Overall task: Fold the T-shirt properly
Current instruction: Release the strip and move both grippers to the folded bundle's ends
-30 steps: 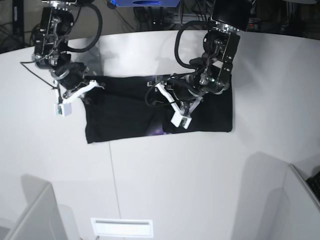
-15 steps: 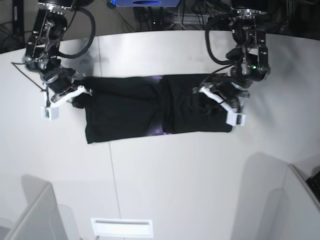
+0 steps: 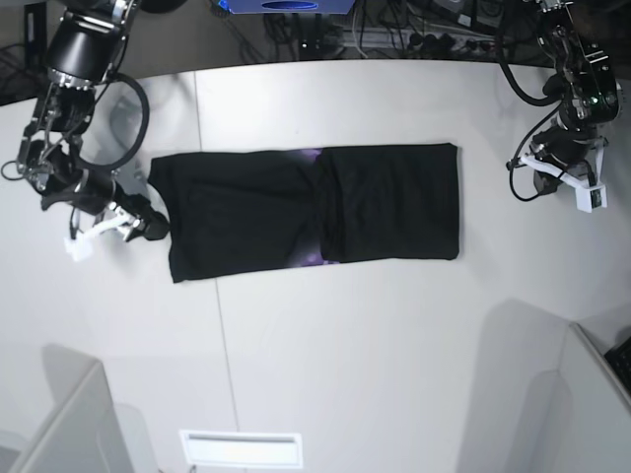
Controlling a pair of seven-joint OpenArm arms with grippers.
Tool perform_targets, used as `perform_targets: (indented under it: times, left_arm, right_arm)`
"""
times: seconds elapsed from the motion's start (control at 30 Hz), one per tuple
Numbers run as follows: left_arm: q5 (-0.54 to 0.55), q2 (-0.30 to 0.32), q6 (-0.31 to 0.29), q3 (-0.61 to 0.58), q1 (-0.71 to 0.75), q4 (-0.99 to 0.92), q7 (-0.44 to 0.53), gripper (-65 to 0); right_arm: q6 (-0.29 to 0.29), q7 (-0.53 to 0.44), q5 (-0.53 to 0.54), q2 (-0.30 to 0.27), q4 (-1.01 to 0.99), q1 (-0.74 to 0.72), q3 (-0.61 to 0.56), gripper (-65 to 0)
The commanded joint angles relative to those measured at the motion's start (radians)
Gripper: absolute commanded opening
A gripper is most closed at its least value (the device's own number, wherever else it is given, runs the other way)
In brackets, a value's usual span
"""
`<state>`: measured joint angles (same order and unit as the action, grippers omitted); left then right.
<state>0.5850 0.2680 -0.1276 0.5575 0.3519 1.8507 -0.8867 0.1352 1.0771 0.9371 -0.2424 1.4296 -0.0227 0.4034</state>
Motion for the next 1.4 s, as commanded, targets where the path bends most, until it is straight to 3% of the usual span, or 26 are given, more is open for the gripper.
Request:
perform_targets:
  times: [0.0,0.23,0.4,0.93,1.03,1.2,1.27,1.37]
  left_arm:
    - [0.008,0.012,-0.002,0.014,-0.003,0.019,0.021,-65.0]
    - [0.008,0.017,-0.002,0.008,0.006,-0.010,0.021,-65.0]
    - [0.008,0.018,-0.002,0.008,0.005,-0.049,0.022,-65.0]
    - [0.008,0.015,-0.002,0.008,-0.024,-0.102,0.024,-65.0]
    - [0.008,0.018,-0.002,-0.043,-0.038,-0.104,0.024,-65.0]
    - [-0.109,0.009,-0.002,-0.132,-0.086,-0.154,0.024,-65.0]
    - [-0.156,-0.008,-0.002,-0.162,-0.104,-0.178,0.025,-65.0]
    - [-0.196,-0.031,-0.002,-0.185,-0.130,-0.196,0.025,-65.0]
  right_arm:
    - [0.008,-0.016,0.038,-0.018,0.004,-0.030,-0.016,-23.3]
    - [0.008,-0.050,0.032,-0.062,-0.146,-0.101,-0.099,-22.8]
    - [0.008,-0.123,0.033,-0.111,-0.186,-0.101,-0.229,-22.7]
    - [0.010,-0.153,0.036,-0.104,-0.175,-0.041,-0.364,-23.1]
    - [0.010,-0.153,0.035,-0.082,-0.180,-0.036,-0.364,-23.1]
    - [0.010,-0.154,0.033,-0.079,-0.184,-0.033,-0.364,-23.4]
    - [0.010,-0.154,0.033,-0.079,-0.184,-0.032,-0.364,-26.3]
    - [0.010,-0.154,0.033,-0.079,-0.186,-0.030,-0.366,-35.6]
